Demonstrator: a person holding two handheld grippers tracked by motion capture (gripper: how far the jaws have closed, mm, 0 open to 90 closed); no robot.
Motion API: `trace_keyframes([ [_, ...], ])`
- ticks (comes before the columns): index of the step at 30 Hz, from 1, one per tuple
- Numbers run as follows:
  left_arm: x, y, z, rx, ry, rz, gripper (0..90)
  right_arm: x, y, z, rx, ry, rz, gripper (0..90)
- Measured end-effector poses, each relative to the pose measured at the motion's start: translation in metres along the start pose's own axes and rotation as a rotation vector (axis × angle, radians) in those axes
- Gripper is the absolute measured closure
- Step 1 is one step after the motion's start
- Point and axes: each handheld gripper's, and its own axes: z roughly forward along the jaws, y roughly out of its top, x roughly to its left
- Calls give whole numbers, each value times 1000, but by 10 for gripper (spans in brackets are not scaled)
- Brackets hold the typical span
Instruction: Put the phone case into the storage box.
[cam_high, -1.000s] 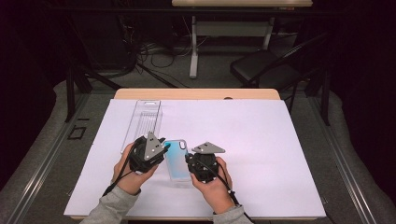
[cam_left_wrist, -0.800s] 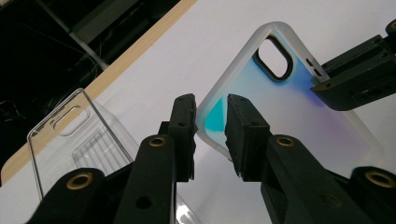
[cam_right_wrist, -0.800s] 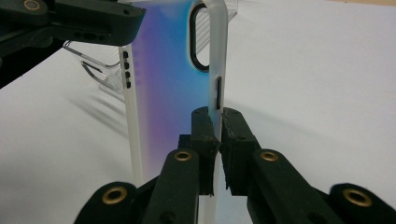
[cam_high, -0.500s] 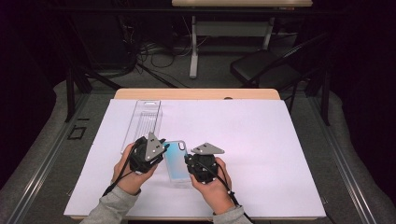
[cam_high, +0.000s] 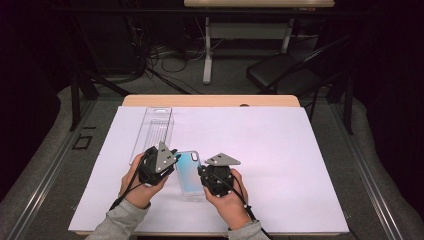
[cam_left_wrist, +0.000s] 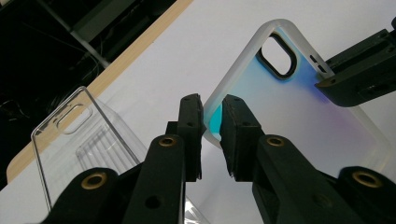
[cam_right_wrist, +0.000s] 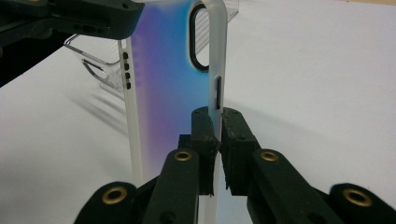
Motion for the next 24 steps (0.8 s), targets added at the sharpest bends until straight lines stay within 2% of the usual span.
trace_keyframes([
  [24, 0, 0, -1, 7, -2, 14, 801, -1, -1, 1, -5, 6, 9, 845],
])
